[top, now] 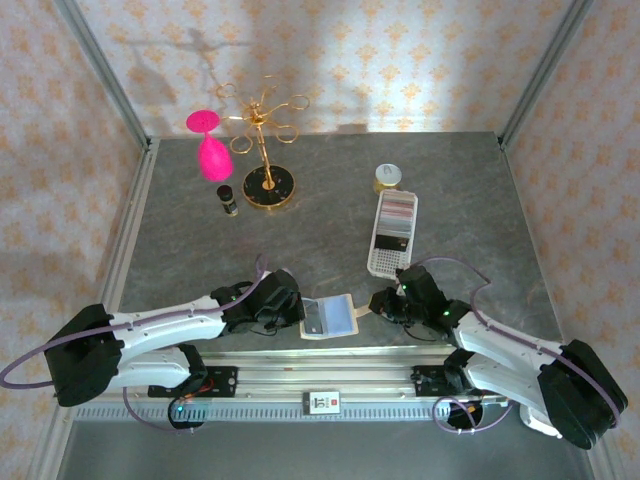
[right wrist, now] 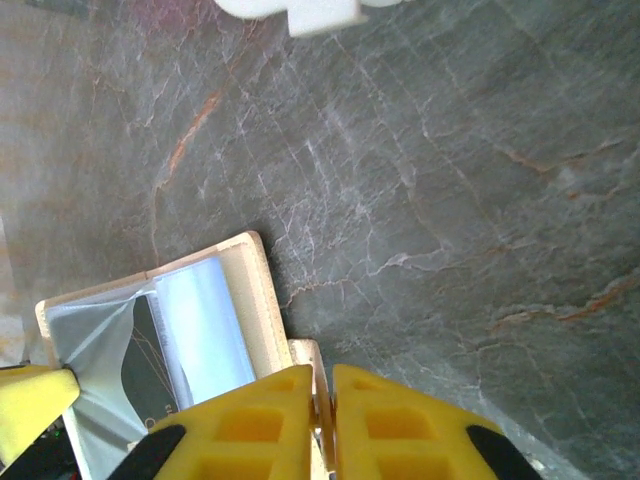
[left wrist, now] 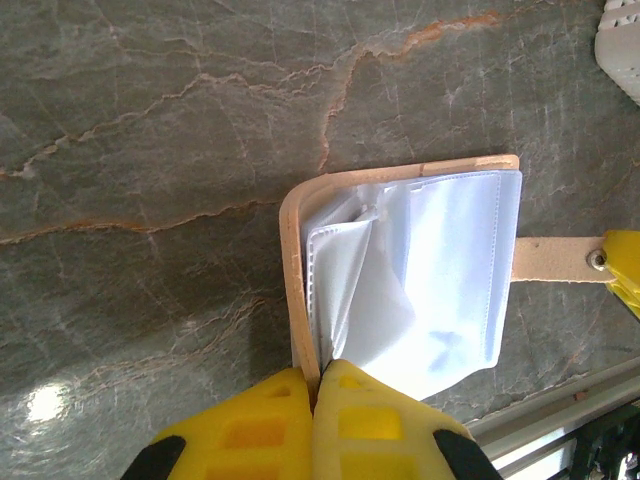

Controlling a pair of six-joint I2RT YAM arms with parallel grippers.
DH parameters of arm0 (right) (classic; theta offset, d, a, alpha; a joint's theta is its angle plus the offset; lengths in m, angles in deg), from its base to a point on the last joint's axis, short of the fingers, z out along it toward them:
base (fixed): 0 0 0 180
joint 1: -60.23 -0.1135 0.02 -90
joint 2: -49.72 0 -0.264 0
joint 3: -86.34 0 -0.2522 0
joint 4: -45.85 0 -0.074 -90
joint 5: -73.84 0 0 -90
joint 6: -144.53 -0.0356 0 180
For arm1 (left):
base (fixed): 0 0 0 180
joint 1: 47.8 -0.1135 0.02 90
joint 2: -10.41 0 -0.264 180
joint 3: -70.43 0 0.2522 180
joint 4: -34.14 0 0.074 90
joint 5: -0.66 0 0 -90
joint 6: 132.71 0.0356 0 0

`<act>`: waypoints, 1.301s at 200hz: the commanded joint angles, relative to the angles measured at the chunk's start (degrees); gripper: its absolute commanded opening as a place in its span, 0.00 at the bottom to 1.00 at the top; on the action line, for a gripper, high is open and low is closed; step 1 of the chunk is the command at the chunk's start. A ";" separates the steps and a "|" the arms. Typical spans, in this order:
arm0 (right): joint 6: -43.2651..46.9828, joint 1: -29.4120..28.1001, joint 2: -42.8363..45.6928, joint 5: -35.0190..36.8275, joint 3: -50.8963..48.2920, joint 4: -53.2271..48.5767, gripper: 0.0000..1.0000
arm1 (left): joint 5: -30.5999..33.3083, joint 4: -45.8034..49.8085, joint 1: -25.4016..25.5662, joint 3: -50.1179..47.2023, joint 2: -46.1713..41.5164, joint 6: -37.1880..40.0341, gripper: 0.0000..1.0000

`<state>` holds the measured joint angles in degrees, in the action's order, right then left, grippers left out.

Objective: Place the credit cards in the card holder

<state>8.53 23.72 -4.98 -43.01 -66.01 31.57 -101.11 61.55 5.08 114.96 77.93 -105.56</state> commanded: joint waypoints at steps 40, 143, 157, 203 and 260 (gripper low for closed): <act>0.29 0.47 1.70 0.15 -0.66 0.42 0.00 | 0.77 3.31 -0.21 2.61 0.46 2.03 0.00; 0.76 -0.67 2.23 -3.76 -2.38 0.67 0.00 | -7.77 -5.44 1.56 10.01 8.09 -0.06 0.37; 0.52 -1.00 2.48 -3.65 -2.46 0.60 0.00 | -9.13 -8.22 2.22 11.04 11.28 -0.67 0.37; 0.32 -1.45 5.14 -0.82 -1.32 -2.47 0.00 | -11.10 -12.39 4.06 16.01 22.53 -0.57 0.35; -0.17 -1.46 5.15 -1.45 -2.21 -1.26 0.13 | -7.82 -13.88 4.04 9.34 22.56 -1.50 0.25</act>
<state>8.69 22.60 0.07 -45.57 -67.56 30.02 -110.31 49.09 8.84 127.89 101.87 -105.82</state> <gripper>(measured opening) 0.101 0.259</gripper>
